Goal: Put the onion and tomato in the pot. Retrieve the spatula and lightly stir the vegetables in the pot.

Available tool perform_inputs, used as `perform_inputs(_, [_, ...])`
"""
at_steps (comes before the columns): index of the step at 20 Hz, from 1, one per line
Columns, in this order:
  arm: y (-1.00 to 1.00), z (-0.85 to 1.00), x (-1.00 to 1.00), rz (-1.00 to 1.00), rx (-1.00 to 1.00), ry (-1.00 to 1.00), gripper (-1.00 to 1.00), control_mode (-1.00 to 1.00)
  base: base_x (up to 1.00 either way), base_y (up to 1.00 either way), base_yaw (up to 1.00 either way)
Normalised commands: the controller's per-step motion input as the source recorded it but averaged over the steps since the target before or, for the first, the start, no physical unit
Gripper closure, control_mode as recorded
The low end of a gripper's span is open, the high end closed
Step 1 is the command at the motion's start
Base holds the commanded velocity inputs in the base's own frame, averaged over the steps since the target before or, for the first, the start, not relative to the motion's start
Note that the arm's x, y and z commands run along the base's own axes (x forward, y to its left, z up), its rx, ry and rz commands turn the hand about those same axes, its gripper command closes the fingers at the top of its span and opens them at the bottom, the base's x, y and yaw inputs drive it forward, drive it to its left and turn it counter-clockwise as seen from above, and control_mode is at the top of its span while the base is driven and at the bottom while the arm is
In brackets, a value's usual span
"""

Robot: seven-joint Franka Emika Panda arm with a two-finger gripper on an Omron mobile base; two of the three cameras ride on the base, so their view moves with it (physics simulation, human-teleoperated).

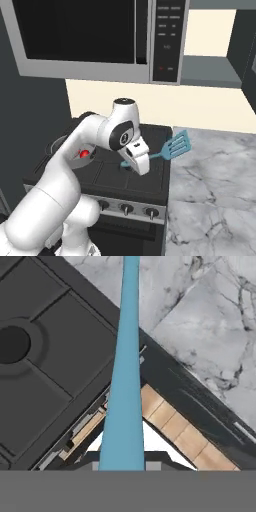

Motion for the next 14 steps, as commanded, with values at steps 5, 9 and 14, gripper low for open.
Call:
perform_inputs(5, [0.29, 0.1, 0.0, 0.97, 0.0, 0.0, 1.0, -1.0, 0.0, 0.0, 0.0])
perform_inputs(9, [0.38, 0.08, 0.0, 0.99, 0.0, 0.01, 1.0, -1.0, 0.0, 0.0, 0.0])
perform_inputs(14, [0.29, 0.26, 0.0, 0.97, -0.01, 0.06, 1.0, -1.0, 0.0, 0.0, 0.0])
